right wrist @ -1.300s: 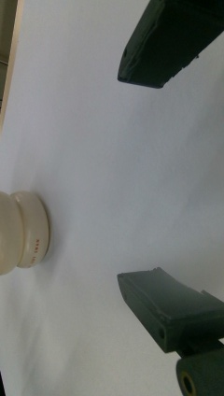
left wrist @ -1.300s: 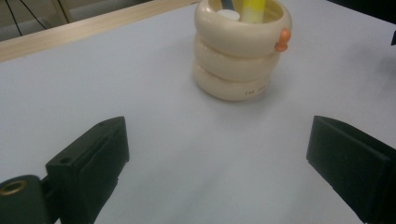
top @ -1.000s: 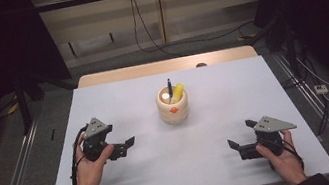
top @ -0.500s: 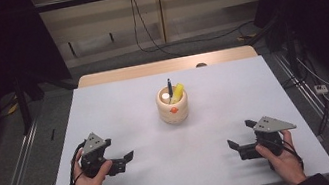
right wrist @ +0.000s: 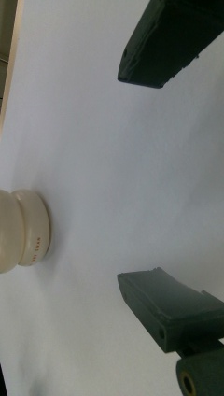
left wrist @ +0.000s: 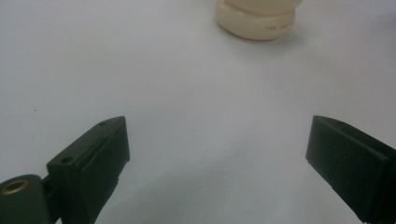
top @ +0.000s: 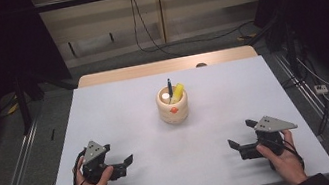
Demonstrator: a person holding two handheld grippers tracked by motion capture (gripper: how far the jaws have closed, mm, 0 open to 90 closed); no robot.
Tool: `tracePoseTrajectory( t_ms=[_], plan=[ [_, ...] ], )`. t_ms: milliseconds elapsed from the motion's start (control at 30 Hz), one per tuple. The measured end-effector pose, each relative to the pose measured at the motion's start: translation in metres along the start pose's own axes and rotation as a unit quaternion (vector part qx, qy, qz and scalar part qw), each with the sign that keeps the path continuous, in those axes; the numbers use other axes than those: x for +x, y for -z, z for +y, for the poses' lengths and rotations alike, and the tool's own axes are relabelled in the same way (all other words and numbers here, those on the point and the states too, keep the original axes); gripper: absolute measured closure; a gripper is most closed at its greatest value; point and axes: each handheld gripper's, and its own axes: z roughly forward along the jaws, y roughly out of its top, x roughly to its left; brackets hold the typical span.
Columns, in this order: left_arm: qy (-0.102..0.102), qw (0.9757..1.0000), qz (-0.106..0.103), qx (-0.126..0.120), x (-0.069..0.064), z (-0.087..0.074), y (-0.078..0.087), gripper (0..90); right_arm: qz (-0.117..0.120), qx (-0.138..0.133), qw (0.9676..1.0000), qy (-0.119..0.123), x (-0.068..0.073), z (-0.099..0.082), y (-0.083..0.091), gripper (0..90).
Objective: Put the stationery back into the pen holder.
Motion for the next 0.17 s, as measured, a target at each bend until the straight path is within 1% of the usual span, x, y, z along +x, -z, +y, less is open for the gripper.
tracePoseTrajectory(
  t_ms=[33, 67, 133, 167],
  plan=[
    [0.005, 1.0000, -0.003, 0.000, 0.0011, -0.0003, 0.0000, 6.2, 0.000, -0.001, 1.0000, 0.000, 0.0000, 0.0001, 0.0001, 4.5],
    [0.006, 1.0000, -0.003, 0.001, 0.0014, -0.0004, 0.0003, 6.2, 0.000, -0.001, 1.0000, 0.000, 0.0001, 0.0001, 0.0001, 4.5],
    [0.000, 1.0000, -0.003, 0.002, 0.0019, -0.0002, 0.0008, 6.1, 0.000, 0.000, 1.0000, 0.000, 0.0001, 0.0000, -0.0001, 4.5],
    [0.003, 1.0000, -0.003, 0.000, 0.0018, -0.0003, 0.0006, 6.2, 0.001, 0.000, 1.0000, 0.000, 0.0002, 0.0001, -0.0002, 4.5]
  ],
)
